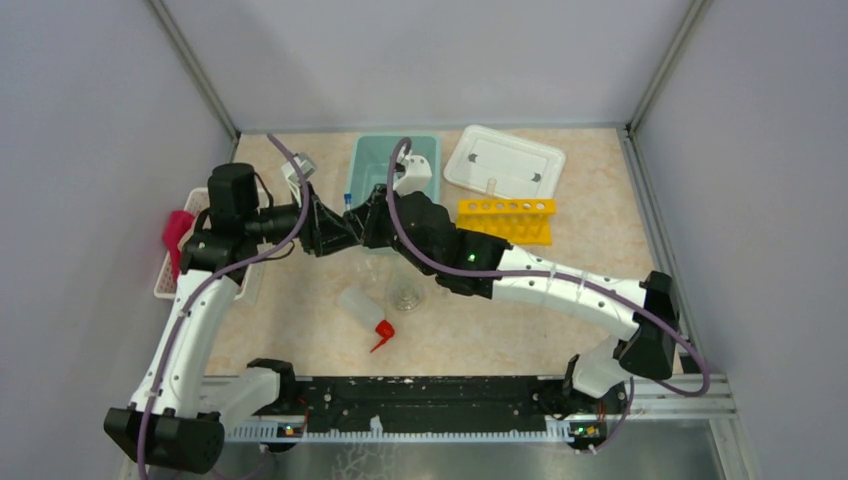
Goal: Organize the chemistry lab equipment
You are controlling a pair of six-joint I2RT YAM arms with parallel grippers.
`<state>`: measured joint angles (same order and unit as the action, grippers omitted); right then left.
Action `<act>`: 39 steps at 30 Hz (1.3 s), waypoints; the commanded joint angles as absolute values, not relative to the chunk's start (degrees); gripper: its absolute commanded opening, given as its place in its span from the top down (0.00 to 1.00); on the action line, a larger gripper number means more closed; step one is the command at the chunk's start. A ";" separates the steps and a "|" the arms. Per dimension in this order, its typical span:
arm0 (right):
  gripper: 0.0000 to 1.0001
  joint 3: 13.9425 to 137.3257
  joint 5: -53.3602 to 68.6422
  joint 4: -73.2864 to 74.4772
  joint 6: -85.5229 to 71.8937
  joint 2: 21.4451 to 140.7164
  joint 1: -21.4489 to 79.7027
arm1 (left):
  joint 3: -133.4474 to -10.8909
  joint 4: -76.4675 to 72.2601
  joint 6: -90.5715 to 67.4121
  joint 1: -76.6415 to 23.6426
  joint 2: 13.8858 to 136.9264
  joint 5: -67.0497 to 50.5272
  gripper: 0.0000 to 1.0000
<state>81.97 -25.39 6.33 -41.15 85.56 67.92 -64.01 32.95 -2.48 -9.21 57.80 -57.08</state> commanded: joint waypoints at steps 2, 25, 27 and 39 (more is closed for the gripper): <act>1.00 84.08 -24.00 2.71 -41.33 84.21 68.91 | -63.79 31.19 -2.02 -8.96 57.89 -58.85 0.56; 0.58 104.34 -3.59 28.25 -37.15 91.31 60.29 | -64.37 36.19 12.30 -9.05 55.19 -57.41 0.89; 0.58 106.29 -2.25 29.70 -36.23 92.65 60.29 | -64.54 36.32 12.37 -9.05 55.40 -57.22 0.89; 0.87 109.85 -1.43 33.81 -34.08 94.22 59.72 | -64.97 37.37 13.80 -9.05 55.95 -56.31 0.89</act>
